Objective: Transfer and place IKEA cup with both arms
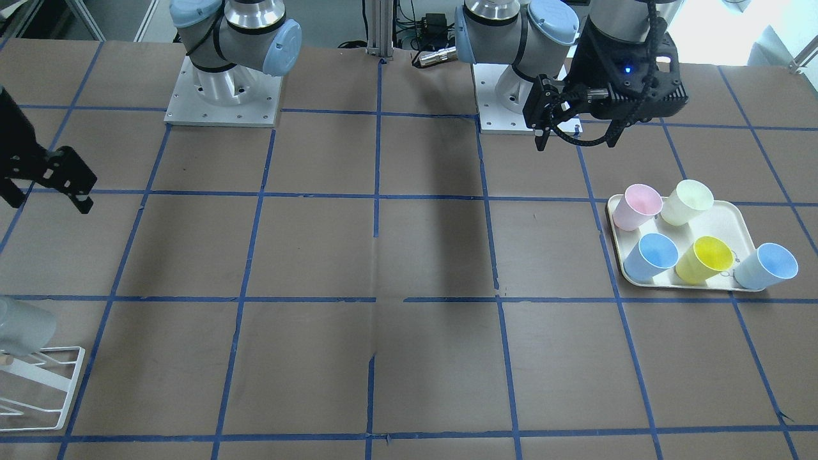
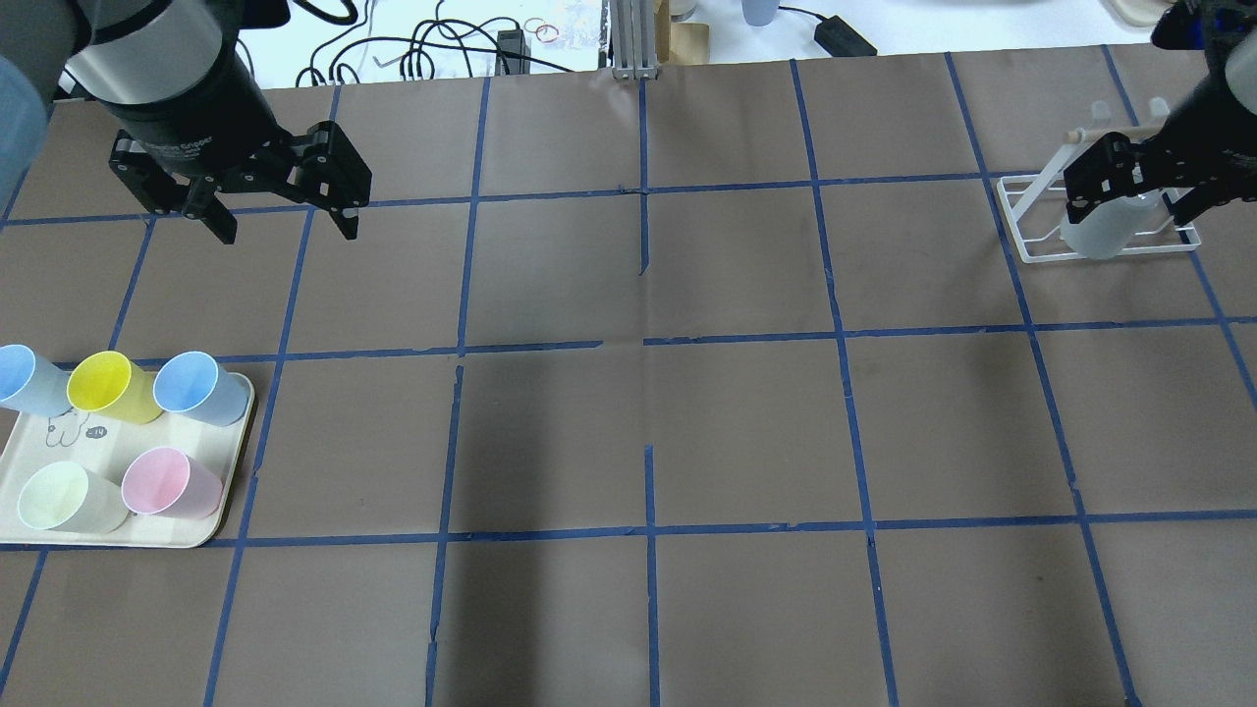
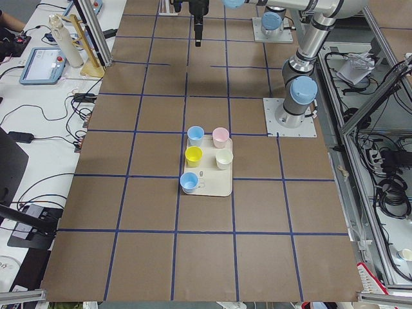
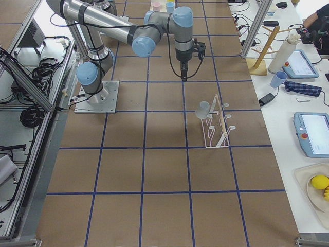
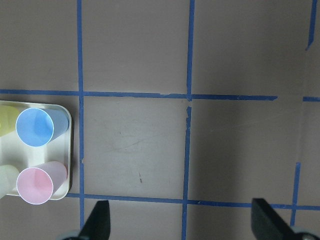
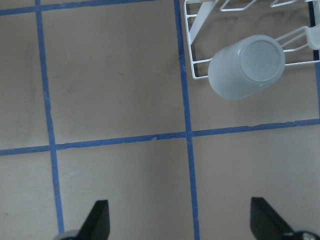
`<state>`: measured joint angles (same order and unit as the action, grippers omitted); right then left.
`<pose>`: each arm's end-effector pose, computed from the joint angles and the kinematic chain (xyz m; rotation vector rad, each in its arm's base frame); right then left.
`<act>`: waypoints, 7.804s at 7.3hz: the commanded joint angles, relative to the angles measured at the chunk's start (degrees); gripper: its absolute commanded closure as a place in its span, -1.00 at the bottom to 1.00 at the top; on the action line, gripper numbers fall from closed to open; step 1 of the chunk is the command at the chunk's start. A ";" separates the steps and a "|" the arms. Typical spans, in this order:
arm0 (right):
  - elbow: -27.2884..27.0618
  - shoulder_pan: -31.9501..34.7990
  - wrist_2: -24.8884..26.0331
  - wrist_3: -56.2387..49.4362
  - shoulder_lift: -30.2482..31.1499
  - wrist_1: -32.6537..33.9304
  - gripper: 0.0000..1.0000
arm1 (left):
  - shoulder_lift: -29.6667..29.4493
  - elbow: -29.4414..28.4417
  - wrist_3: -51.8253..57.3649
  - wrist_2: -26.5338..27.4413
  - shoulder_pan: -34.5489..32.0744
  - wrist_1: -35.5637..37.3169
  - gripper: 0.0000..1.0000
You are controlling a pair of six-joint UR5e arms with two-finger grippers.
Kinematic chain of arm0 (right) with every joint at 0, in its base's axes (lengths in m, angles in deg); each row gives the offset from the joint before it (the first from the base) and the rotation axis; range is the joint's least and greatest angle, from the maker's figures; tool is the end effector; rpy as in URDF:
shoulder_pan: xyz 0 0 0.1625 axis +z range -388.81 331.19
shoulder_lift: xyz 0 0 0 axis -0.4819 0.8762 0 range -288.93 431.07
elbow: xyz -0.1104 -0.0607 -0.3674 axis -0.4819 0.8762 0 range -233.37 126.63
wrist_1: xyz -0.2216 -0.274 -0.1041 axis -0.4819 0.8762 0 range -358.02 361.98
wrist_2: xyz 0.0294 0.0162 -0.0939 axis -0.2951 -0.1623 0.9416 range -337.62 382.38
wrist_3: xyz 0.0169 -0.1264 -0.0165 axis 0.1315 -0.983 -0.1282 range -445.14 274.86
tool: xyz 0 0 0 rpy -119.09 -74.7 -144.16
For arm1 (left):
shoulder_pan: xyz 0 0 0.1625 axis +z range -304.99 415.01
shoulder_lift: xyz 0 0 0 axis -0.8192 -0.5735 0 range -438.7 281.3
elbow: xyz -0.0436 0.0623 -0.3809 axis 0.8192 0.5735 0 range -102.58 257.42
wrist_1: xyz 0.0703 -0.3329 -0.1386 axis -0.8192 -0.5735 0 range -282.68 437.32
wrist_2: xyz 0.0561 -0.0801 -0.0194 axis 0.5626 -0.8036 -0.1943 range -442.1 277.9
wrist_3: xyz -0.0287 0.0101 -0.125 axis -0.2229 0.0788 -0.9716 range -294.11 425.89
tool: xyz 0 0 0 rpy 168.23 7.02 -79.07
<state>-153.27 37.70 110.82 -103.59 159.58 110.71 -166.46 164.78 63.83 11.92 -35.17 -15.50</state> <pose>-0.0584 -0.4774 0.3684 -0.1343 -3.1118 0.2016 -0.1256 -0.4297 0.4550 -0.0523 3.0711 -0.0572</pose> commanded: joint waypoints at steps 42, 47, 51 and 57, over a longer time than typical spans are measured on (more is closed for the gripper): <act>10.16 12.27 -0.29 9.05 0.88 -12.90 1.00 | 0.05 1.41 4.58 -4.53 0.61 0.44 -1.00; 9.90 28.49 -22.26 31.97 0.79 -15.56 1.00 | 2.24 1.41 34.21 -21.29 25.59 -15.95 -1.00; 7.11 27.89 -58.14 35.68 -0.52 -15.91 1.00 | -4.24 6.75 64.84 -32.82 46.21 -26.44 -1.00; -7.14 23.05 -84.81 30.23 -1.31 -15.82 1.00 | -8.22 11.25 67.02 -68.49 27.11 -48.16 -1.00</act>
<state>-158.81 60.87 29.40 -72.85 158.56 94.91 -175.15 175.45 131.67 -50.11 -1.85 -62.41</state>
